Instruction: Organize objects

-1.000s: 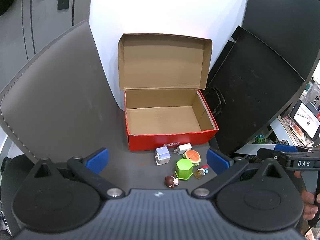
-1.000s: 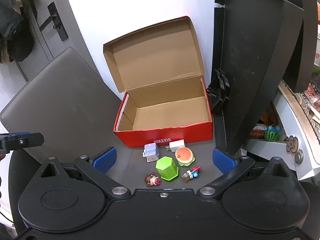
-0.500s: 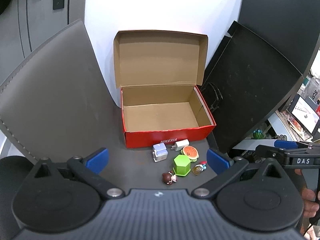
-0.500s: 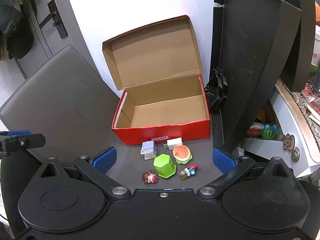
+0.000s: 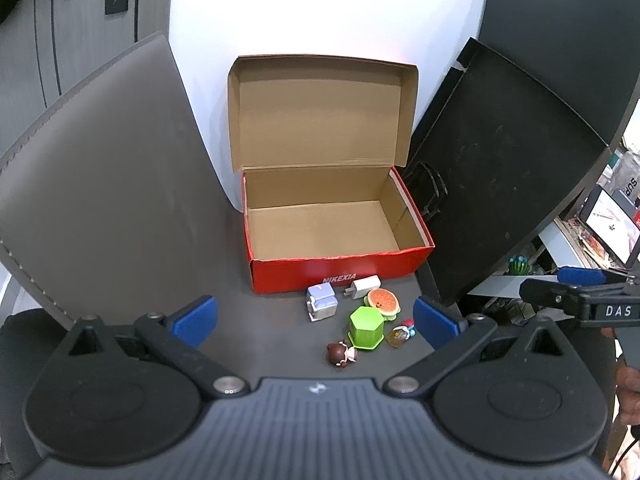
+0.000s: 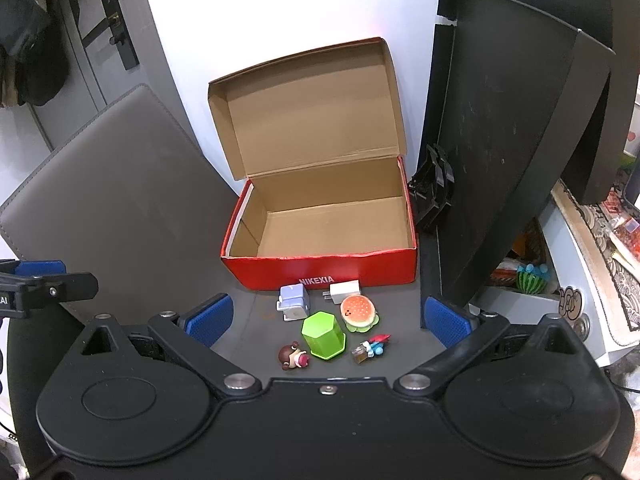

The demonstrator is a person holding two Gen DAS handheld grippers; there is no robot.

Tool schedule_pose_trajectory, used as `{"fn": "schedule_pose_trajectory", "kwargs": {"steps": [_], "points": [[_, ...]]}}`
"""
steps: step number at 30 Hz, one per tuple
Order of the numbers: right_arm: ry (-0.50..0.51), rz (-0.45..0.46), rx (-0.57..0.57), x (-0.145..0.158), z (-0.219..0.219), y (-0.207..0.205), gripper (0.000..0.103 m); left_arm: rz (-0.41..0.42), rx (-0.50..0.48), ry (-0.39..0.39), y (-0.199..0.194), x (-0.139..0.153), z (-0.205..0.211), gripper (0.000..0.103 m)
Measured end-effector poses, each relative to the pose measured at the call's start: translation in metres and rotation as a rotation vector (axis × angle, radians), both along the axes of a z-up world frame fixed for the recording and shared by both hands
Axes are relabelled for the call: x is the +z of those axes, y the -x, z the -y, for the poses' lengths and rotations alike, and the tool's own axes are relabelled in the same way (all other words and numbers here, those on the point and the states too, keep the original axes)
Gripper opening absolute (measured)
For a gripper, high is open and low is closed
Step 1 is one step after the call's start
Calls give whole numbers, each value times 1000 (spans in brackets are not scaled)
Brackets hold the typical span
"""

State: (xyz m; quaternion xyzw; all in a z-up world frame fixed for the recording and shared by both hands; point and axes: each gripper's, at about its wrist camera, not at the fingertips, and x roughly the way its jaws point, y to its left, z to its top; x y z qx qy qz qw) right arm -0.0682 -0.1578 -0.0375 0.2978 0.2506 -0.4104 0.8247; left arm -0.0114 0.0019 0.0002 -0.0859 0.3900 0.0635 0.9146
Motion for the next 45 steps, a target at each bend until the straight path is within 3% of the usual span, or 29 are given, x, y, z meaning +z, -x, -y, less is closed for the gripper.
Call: {"fn": "schedule_pose_trajectory", "kwargs": {"steps": [18,36,45], "points": [[-9,-33,-25,-12,11,-8,103,-74,-5,-8,-16,-33,5,103],[-127,-62,-73,-74,51,-22,103,-197,38,57,-66,-96,-3,103],[-175,-19,-136,-105,68,-19,100,-241,55,94,-93,-129,0,102]]}}
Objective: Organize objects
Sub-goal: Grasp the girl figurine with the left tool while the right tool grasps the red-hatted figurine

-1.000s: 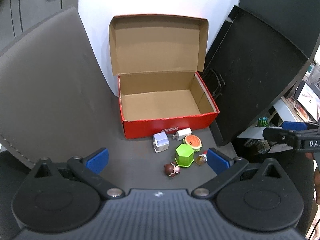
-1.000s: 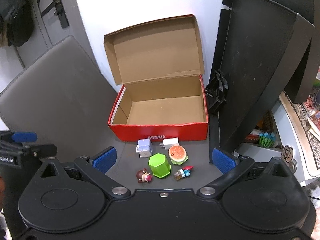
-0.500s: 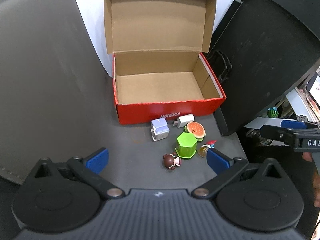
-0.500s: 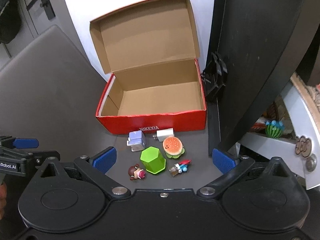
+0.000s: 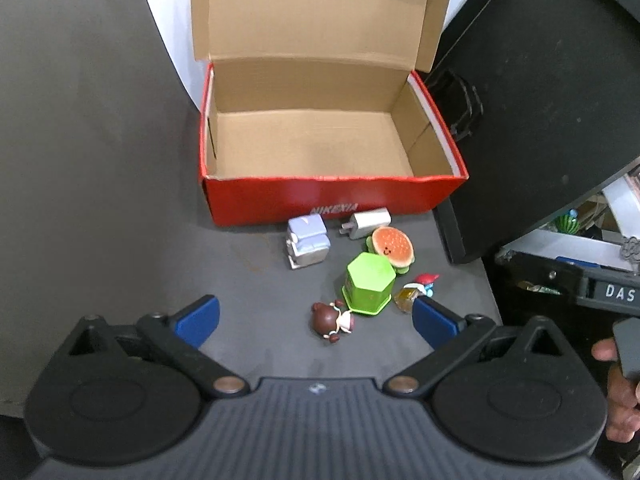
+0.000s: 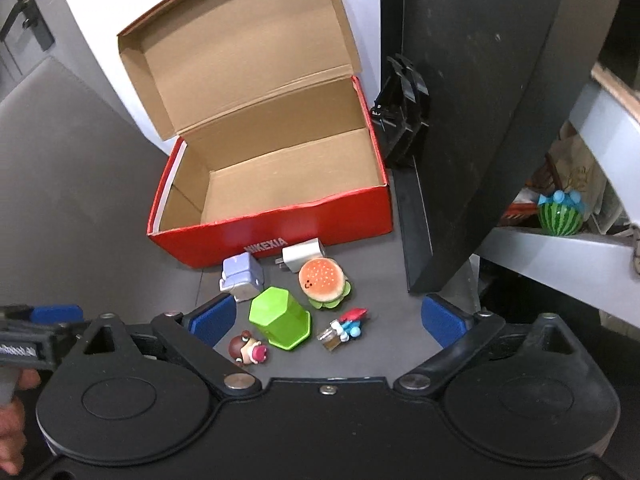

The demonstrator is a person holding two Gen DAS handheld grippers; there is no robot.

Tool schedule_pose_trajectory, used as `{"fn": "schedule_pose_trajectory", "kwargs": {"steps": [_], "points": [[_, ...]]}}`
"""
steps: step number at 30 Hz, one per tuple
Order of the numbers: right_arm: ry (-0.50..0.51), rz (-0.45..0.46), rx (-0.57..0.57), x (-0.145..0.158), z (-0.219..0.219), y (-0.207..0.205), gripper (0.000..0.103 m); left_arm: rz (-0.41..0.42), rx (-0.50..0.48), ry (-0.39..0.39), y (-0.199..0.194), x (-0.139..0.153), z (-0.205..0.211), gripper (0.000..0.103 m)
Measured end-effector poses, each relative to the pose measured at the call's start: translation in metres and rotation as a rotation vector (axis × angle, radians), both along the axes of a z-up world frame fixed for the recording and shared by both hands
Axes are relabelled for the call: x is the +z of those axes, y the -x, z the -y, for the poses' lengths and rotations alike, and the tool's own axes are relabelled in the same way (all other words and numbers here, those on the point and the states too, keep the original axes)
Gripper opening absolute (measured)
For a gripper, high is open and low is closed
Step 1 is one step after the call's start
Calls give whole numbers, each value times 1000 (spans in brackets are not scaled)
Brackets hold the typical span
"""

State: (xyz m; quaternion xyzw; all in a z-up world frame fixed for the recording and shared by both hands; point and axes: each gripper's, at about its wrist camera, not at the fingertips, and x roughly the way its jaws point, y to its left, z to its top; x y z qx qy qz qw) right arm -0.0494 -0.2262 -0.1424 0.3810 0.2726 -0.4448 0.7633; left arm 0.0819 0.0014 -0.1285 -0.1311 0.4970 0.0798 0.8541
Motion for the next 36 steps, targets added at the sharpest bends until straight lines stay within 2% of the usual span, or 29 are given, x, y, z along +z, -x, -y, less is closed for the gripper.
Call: {"fn": "schedule_pose_trajectory", "kwargs": {"steps": [5,8,14,23,27,30,32,36], "points": [[-23,16,-46,-15,9,0,96,-41,15,29,-12,-24,1,101],[-41,23,-82,-25,14,1,90,-66,3,31,-19,-35,4,101],[-143,78,-164,-52,28,7,88,-94,-18,33,-31,-50,10,98],[-200,89,-242,-77,38,-1,80,-147,-25,43,-47,-76,19,84],[-239,96,-261,-91,44,-8,71,-177,-38,46,-53,-92,21,78],[-280,113,-264,-104,48,-13,66,-195,-46,27,-58,-102,23,76],[-275,92,-269,-109,49,-16,64,-210,-50,17,-63,-110,23,75],[-290,80,-278,-118,52,-20,62,-229,-29,33,-69,-122,21,72]]}}
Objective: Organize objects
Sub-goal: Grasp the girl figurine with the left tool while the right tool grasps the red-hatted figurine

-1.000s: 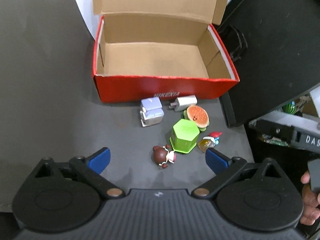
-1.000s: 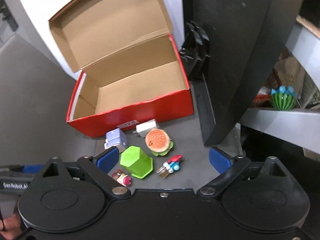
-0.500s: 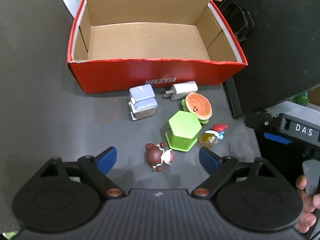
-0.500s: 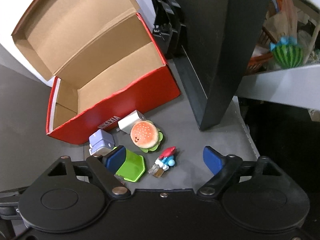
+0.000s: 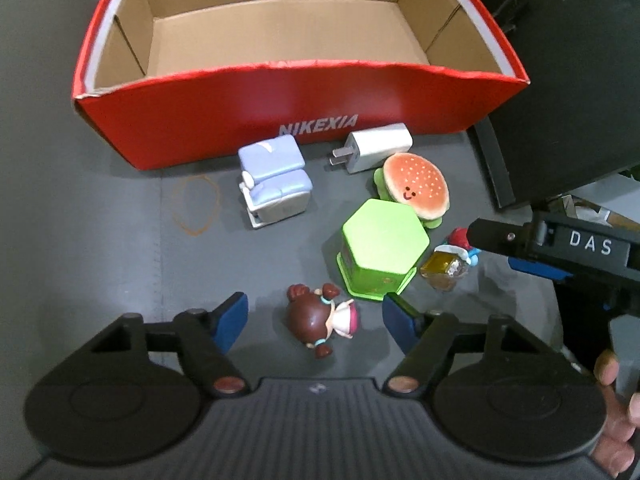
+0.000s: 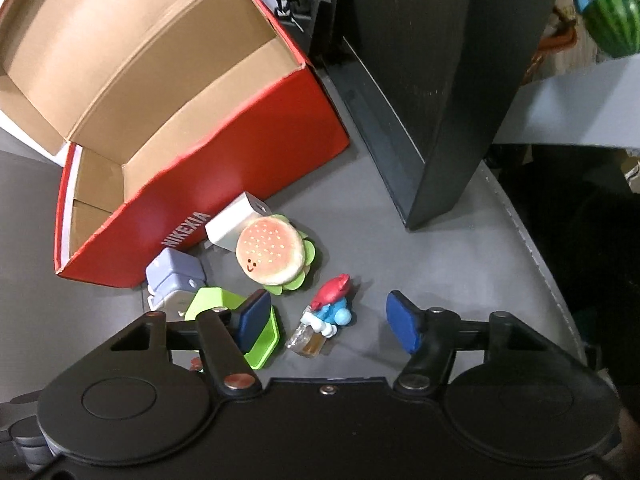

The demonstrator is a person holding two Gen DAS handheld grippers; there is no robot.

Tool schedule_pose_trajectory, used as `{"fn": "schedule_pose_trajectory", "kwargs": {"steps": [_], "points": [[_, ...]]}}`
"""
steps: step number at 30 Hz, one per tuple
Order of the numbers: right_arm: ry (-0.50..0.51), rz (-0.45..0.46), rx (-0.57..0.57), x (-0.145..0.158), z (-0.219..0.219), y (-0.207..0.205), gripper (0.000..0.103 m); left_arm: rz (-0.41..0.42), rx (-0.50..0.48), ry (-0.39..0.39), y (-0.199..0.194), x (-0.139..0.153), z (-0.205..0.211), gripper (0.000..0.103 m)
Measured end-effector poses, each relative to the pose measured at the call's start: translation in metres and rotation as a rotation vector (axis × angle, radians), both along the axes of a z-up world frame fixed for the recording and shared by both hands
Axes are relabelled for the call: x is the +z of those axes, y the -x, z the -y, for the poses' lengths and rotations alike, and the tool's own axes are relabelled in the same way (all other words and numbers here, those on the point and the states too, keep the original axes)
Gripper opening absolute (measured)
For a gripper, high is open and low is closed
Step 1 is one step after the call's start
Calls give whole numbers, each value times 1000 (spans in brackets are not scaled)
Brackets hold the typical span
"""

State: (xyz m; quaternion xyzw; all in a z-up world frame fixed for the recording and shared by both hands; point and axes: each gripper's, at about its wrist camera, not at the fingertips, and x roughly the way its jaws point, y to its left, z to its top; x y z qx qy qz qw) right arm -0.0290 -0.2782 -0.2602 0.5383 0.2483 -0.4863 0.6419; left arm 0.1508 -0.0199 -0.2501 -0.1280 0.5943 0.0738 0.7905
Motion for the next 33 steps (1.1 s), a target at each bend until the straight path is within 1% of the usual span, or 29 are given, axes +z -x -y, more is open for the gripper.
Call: {"fn": "schedule_pose_trajectory", "kwargs": {"steps": [3,6,11,13,17,18,19,20,21,22,26,28,33], "points": [[-1,-13,-3,-3,1,-3,59,-9,-12,-4,-4,-5,3,71],[-7,-25,-8,-7,2,-5,56,-35,-24,-11,-5,-13,6,67],[-12,-35,-8,-11,3,-10,56,-55,-35,-30,-9,-19,7,64],[-15,-44,-3,-12,4,-13,56,-69,-34,-34,-10,-22,6,59],[-23,-61,-10,-17,5,-14,56,-85,-51,-41,-10,-27,9,55],[-27,-64,-13,-18,5,-13,52,-87,-54,-41,-10,-28,9,52],[-36,-61,-13,-20,5,-13,45,-90,-53,-39,-10,-30,9,47],[-29,-54,-17,-20,5,-12,43,-95,-51,-36,-10,-31,9,45],[-30,-43,-17,-21,5,-11,36,-92,-56,-48,-9,-30,10,43],[-32,-20,-18,-21,4,-10,32,-93,-60,-54,-8,-29,11,43],[-42,-10,-23,-19,2,-6,31,-88,-54,-42,-3,-26,10,42],[-48,12,-29,-18,0,-3,31,-83,-51,-40,-1,-22,9,42],[-20,34,-33,-6,-3,1,31,-66,-40,-45,5,-8,4,42]]}}
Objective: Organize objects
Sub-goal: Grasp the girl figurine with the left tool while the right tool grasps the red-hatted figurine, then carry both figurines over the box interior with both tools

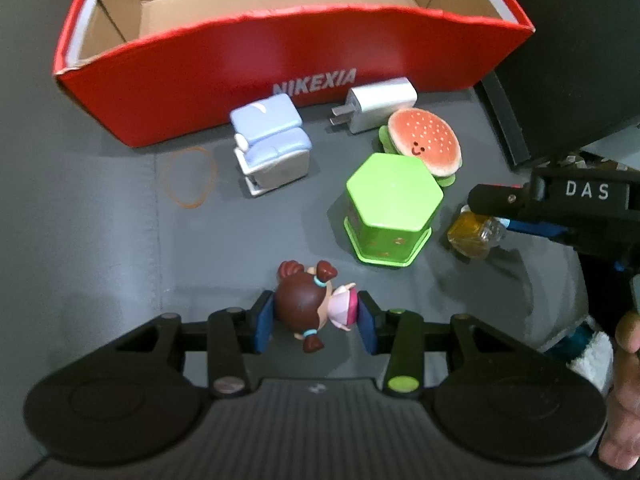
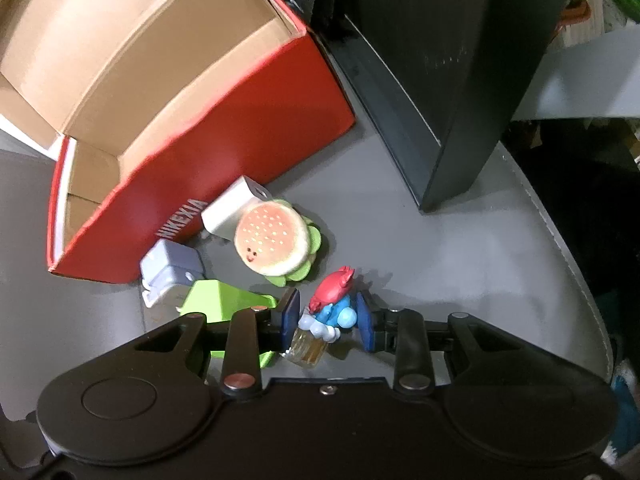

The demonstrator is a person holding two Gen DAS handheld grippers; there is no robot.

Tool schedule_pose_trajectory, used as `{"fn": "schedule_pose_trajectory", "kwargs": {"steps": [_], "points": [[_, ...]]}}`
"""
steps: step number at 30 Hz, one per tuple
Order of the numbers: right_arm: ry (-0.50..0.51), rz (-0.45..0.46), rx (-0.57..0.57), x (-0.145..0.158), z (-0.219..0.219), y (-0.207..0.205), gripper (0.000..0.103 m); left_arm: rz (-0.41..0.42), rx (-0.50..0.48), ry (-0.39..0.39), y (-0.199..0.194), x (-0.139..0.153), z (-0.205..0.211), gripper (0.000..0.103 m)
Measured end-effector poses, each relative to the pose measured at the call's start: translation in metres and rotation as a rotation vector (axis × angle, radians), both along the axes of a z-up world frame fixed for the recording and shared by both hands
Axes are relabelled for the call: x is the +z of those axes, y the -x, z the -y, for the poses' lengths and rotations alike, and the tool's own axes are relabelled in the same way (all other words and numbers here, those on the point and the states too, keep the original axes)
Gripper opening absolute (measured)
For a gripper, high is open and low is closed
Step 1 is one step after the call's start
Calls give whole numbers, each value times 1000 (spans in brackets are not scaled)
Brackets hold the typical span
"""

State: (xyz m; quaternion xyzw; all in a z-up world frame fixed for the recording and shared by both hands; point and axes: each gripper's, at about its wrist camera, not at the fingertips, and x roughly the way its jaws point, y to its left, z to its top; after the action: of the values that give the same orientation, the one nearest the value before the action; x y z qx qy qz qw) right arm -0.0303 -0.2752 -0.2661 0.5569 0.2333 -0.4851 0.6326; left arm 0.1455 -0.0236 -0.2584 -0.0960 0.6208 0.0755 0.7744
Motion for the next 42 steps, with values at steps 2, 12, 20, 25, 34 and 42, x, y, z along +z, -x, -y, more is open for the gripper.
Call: {"fn": "schedule_pose_trajectory", "kwargs": {"steps": [2,12,20,25,34,42], "points": [[6,4,-2,4,-1,1,31,12,3,-3,1,8,-1,42],[77,25,20,31,-4,-6,31,129,37,-15,4,54,-17,42],[154,34,54,58,1,-14,31,203,51,-29,-2,81,-26,42],[189,29,66,72,4,-15,31,242,71,-38,-6,94,-36,42],[256,30,94,98,16,-19,31,303,97,-78,-15,120,-57,42],[295,48,101,110,35,-20,31,357,101,-151,-28,137,-61,42]]}}
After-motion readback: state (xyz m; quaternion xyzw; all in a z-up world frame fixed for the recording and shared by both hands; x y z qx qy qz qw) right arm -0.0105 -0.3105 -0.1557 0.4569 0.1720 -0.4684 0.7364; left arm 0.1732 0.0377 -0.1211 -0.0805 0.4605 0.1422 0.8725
